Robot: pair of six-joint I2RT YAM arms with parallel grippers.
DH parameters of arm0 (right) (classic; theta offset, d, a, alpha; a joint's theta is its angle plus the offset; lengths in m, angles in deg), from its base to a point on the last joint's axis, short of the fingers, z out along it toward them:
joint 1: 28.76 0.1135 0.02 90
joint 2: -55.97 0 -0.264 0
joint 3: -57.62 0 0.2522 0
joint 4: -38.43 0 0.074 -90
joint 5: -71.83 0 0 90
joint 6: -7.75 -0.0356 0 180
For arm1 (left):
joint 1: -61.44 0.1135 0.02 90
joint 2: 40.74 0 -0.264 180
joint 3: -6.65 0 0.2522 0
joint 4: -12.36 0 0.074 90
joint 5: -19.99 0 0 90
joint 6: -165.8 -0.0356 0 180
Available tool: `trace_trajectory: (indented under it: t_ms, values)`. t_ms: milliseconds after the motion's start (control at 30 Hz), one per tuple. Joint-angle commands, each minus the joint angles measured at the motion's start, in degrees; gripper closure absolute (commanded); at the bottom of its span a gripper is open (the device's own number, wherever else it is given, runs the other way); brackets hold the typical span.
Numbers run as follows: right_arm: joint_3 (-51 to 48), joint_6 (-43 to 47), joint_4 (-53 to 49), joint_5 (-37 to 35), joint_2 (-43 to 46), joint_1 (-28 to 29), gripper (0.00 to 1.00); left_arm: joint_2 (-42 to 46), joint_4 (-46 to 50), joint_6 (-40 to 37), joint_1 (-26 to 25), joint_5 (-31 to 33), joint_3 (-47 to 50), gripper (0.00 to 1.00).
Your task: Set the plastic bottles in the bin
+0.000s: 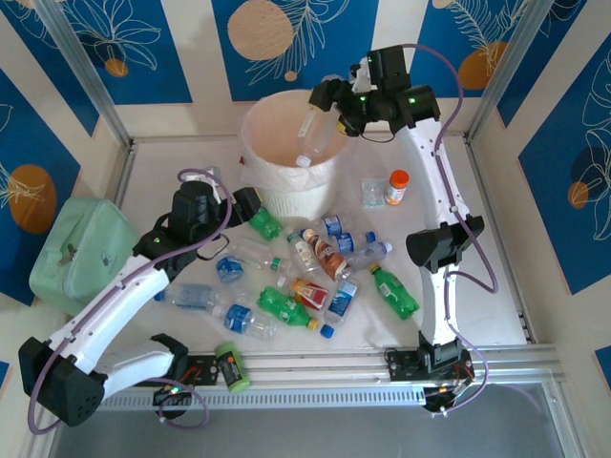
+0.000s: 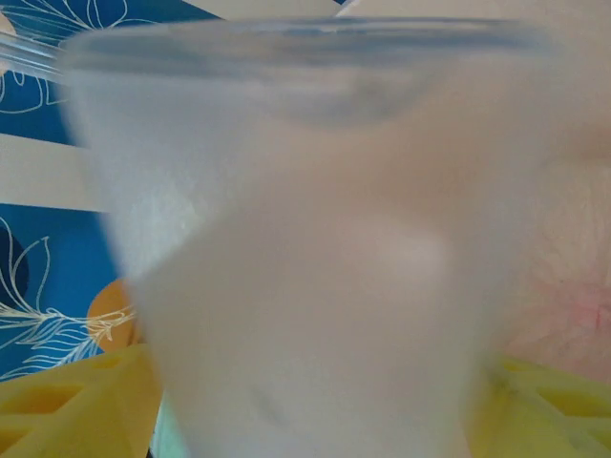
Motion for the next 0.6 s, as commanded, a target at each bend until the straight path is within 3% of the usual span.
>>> trace_trajectory:
  t_ms: [0, 267, 400, 500, 567]
  values:
    - [1.9, -1.0, 0.8, 2.2, -0.3, -0.1, 0.19, -0.2, 0.9, -0.2, -0.4, -0.4, -1.6, 0.21]
    - [1.9, 0.4, -0.3, 0.5, 2.5, -0.4, 0.15, -0.5, 3.3, -0.9, -0.4, 0.9, -2.3, 0.22]
    - [-0.4, 5.7, -4.1, -3.3, 6.2, 1.5, 0.16, 0.2, 4.0, -1.0, -0.3, 2.4, -1.9, 0.21]
    - [-10.2, 13.6, -6.6, -12.1, 13.5, 6.6, 0.18, 1.3, 4.7, -1.0, -0.3, 3.4, -1.5, 0.21]
    - [-23.2, 18.4, -4.9, -19.5, 21.0, 11.7, 0.18, 2.0, 4.6, -1.0, -0.2, 3.7, -0.8, 0.21]
